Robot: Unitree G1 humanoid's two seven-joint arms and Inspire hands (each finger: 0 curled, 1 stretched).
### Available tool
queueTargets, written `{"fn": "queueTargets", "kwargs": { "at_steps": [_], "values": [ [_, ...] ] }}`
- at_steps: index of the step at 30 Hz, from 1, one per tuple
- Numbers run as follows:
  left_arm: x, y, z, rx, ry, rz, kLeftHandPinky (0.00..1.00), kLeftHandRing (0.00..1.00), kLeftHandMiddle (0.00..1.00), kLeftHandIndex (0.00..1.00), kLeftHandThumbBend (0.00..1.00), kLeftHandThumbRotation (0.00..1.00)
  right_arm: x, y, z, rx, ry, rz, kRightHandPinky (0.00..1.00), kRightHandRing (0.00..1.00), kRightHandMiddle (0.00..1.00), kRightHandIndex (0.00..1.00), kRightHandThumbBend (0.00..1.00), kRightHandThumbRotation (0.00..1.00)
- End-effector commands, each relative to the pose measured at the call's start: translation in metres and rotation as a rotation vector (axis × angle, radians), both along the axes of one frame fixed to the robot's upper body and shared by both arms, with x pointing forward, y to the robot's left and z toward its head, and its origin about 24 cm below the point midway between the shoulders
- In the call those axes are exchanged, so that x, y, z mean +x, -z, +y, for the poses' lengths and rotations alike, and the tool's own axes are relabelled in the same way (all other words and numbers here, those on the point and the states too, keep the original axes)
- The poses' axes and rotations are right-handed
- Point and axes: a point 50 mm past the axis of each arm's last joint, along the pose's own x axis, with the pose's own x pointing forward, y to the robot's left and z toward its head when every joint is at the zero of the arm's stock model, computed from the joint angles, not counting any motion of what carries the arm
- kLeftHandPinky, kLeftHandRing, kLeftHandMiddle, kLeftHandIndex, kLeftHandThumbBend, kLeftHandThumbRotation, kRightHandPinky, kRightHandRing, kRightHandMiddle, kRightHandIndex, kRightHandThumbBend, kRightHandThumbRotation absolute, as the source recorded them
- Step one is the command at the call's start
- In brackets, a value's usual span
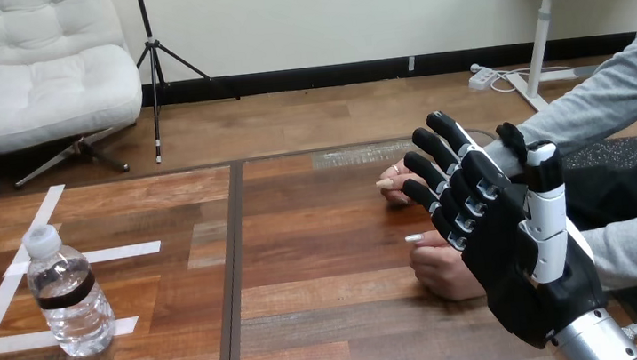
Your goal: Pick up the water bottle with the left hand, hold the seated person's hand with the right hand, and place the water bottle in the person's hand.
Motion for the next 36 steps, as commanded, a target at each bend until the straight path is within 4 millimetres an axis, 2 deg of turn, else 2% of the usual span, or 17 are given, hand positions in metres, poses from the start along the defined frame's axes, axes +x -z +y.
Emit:
{"fn": "queueTargets", "kwargs": {
  "at_steps": [1, 21, 36],
  "values": [
    [0.006, -0.012, -0.001, 0.098, 0.048, -0.006, 1.00, 1.00, 1.00, 1.00, 1.00, 0.00, 0.006, -0.016, 0.000, 0.005, -0.006, -0.077, 1.00, 1.00, 1.00, 1.00, 0.87, 1.00],
    [0.009, -0.006, -0.006, 0.108, 0.060, 0.072, 1.00, 1.00, 1.00, 1.00, 1.00, 0.00, 0.006, -0.016, 0.001, 0.004, -0.007, -0.078, 1.00, 1.00, 1.00, 1.00, 0.88, 1.00],
    [0.014, 0.010, -0.010, 0.118, 0.092, 0.202, 1.00, 1.00, 1.00, 1.00, 1.00, 0.00, 0.006, -0.016, 0.001, 0.007, -0.010, -0.081, 1.00, 1.00, 1.00, 1.00, 0.88, 1.00]
  ]
}}
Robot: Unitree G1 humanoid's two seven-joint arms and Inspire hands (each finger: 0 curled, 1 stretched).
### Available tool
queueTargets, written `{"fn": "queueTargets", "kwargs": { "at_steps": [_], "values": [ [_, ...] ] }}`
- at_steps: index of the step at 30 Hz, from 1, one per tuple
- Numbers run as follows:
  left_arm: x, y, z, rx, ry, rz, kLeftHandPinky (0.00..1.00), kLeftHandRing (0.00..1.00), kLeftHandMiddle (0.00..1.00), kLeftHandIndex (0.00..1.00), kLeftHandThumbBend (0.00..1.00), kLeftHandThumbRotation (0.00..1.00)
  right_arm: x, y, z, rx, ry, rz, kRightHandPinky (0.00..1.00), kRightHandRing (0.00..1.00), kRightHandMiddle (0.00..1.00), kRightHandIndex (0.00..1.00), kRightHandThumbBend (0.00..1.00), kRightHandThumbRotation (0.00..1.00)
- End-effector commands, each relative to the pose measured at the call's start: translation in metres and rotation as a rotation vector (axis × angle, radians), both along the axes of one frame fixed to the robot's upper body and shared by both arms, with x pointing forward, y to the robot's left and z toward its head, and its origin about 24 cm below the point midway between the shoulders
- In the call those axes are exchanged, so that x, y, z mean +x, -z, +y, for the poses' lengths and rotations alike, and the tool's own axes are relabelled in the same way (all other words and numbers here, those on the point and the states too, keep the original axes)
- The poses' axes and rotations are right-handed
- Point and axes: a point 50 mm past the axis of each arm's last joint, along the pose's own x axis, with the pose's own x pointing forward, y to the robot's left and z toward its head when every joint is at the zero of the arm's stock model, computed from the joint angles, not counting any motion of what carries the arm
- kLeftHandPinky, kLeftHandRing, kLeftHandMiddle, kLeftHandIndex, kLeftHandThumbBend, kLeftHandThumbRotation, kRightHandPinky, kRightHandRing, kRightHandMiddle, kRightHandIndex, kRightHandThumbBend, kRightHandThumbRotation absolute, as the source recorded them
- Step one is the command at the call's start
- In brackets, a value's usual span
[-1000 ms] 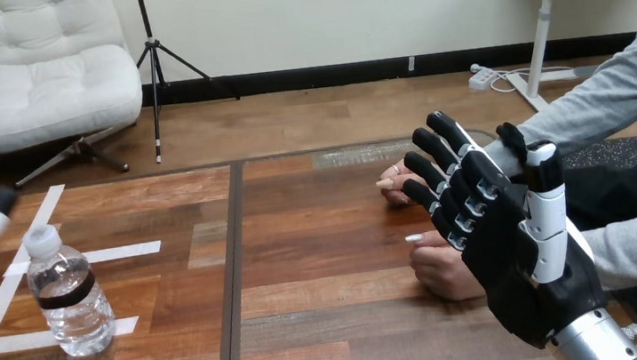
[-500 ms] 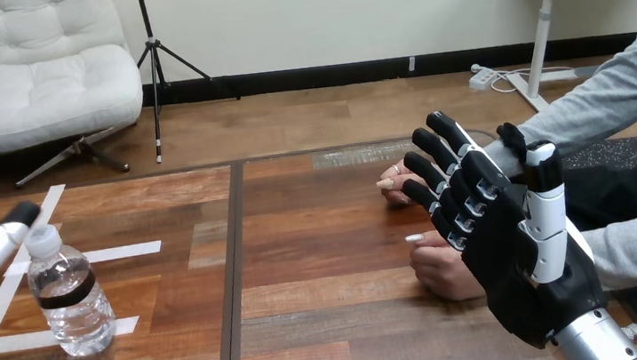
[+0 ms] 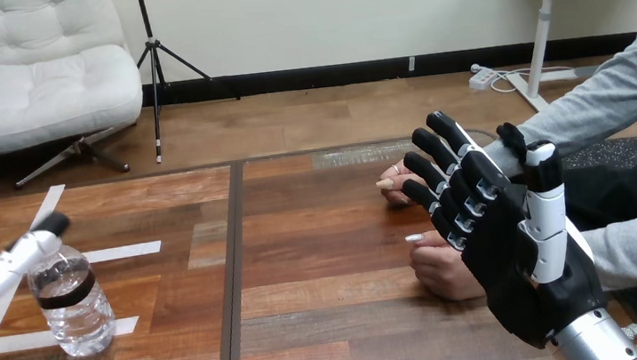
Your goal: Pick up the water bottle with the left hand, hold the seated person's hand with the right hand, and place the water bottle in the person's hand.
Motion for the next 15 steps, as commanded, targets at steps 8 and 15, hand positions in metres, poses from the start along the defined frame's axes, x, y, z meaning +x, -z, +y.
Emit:
{"fn": "queueTargets", "kwargs": {
  "at_steps": [8, 15],
  "values": [
    [0.012, 0.003, -0.003, 0.062, 0.024, 0.075, 1.00, 1.00, 1.00, 1.00, 1.00, 0.00, 0.006, -0.016, 0.000, 0.007, -0.009, -0.081, 1.00, 1.00, 1.00, 1.00, 0.87, 1.00],
    [0.015, 0.010, -0.003, 0.054, 0.008, 0.125, 1.00, 1.00, 1.00, 1.00, 1.00, 0.00, 0.005, -0.016, -0.001, 0.004, -0.006, -0.077, 1.00, 1.00, 1.00, 1.00, 0.88, 1.00]
  ]
}}
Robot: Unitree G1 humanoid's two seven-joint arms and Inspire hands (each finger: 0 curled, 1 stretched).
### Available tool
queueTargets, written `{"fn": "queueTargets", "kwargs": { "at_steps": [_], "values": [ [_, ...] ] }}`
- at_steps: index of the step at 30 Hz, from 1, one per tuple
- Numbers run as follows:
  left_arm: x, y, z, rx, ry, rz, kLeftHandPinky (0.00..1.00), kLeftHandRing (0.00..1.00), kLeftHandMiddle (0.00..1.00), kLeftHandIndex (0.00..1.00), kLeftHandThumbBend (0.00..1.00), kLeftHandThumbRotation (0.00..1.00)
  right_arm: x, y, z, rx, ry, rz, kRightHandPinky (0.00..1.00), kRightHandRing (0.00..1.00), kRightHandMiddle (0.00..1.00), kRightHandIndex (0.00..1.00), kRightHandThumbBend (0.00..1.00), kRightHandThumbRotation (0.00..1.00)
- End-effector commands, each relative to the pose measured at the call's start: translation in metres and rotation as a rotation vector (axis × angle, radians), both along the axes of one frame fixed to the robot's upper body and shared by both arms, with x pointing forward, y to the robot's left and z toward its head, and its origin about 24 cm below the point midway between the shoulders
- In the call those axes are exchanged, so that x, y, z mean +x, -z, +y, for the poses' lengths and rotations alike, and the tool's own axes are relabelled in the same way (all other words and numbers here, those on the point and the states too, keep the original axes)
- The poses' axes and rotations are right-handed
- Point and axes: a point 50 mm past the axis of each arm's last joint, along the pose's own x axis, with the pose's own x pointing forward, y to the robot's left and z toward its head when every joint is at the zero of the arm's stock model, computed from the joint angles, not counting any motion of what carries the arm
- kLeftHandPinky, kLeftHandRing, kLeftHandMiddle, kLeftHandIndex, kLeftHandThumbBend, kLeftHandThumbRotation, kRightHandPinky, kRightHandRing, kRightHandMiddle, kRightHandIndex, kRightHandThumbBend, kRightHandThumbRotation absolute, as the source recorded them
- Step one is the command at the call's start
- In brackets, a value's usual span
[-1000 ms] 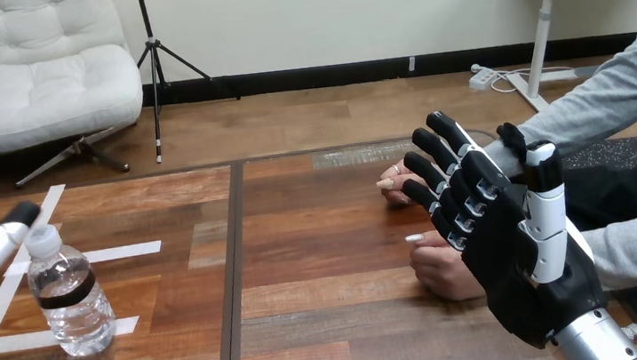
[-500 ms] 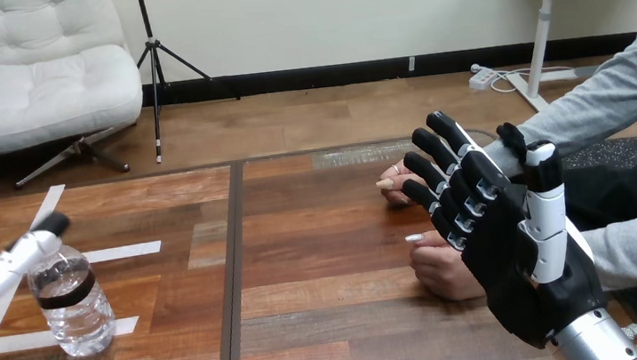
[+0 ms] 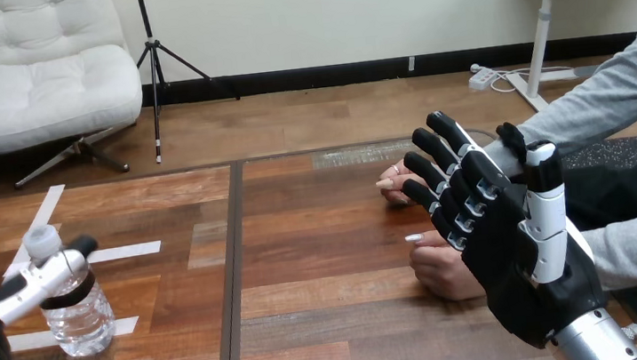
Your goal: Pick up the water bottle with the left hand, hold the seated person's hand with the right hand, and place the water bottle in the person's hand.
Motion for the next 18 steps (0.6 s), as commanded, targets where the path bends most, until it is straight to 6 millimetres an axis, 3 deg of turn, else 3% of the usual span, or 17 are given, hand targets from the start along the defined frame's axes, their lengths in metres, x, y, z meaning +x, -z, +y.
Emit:
{"fn": "queueTargets", "kwargs": {
  "at_steps": [1, 18],
  "values": [
    [0.013, -0.009, 0.002, 0.036, 0.004, -0.002, 1.00, 1.00, 1.00, 1.00, 1.00, 0.00, 0.005, -0.016, -0.001, 0.005, -0.006, -0.077, 1.00, 1.00, 1.00, 1.00, 0.88, 1.00],
    [0.016, 0.004, 0.010, 0.045, -0.013, 0.062, 1.00, 1.00, 1.00, 1.00, 1.00, 0.00, 0.005, -0.016, 0.000, 0.008, -0.008, -0.079, 1.00, 1.00, 1.00, 1.00, 0.88, 1.00]
  ]
}}
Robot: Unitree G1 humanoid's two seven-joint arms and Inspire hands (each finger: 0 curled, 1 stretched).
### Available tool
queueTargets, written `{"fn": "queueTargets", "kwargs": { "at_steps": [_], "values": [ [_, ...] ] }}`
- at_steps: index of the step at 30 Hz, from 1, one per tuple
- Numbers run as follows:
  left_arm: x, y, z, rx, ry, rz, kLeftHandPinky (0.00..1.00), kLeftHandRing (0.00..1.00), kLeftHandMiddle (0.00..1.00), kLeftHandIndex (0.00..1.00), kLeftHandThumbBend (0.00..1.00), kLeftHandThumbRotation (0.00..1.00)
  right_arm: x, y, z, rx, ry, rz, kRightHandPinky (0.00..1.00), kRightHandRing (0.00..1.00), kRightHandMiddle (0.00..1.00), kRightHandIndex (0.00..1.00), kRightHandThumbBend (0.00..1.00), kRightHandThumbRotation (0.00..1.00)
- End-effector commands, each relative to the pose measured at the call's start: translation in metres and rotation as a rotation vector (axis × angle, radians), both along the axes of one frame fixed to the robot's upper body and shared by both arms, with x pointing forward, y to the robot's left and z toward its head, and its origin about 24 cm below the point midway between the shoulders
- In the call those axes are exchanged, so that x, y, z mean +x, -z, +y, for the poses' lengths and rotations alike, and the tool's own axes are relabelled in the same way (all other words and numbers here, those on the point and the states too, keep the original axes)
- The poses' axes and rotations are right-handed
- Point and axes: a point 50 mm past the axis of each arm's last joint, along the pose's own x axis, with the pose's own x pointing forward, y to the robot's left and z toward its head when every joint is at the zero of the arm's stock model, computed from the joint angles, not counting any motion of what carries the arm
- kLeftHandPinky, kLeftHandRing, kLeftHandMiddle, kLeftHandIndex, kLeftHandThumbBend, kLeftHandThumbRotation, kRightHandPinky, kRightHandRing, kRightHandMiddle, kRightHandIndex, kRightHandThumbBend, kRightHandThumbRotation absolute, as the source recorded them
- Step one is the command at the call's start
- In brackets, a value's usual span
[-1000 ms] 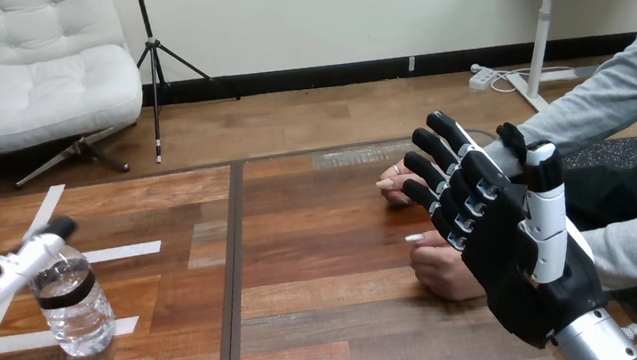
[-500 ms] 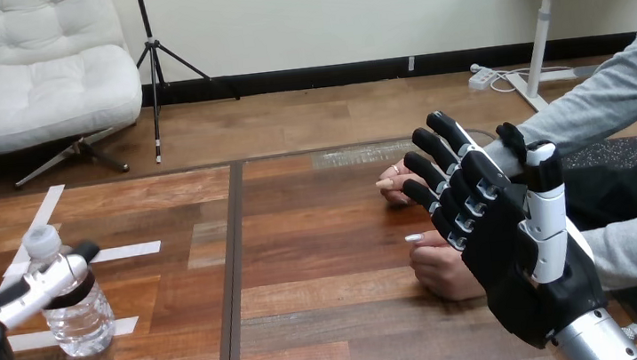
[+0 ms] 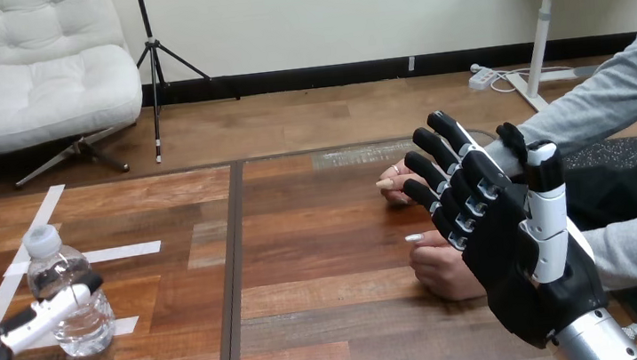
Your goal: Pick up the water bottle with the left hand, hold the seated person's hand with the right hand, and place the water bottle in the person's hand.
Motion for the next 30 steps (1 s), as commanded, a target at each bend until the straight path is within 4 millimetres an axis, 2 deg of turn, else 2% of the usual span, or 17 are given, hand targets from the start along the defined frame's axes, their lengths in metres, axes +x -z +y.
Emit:
{"fn": "queueTargets", "kwargs": {
  "at_steps": [1, 19, 30],
  "values": [
    [0.0231, -0.0239, 0.0023, 0.061, 0.029, -0.078, 1.00, 1.00, 1.00, 1.00, 1.00, 0.00, 0.0053, -0.0165, 0.0000, 0.007, -0.009, -0.079, 1.00, 1.00, 1.00, 1.00, 0.88, 1.00],
    [0.0268, -0.0180, 0.0071, 0.061, 0.008, -0.033, 1.00, 1.00, 1.00, 1.00, 1.00, 0.08, 0.0064, -0.0163, 0.0005, 0.003, -0.013, -0.083, 1.00, 1.00, 1.00, 1.00, 0.87, 1.00],
    [0.0319, -0.0161, 0.0094, 0.057, 0.005, -0.002, 1.00, 1.00, 1.00, 1.00, 1.00, 0.09, 0.0070, -0.0168, 0.0013, 0.004, -0.013, -0.083, 1.00, 1.00, 1.00, 1.00, 0.88, 1.00]
  ]
}}
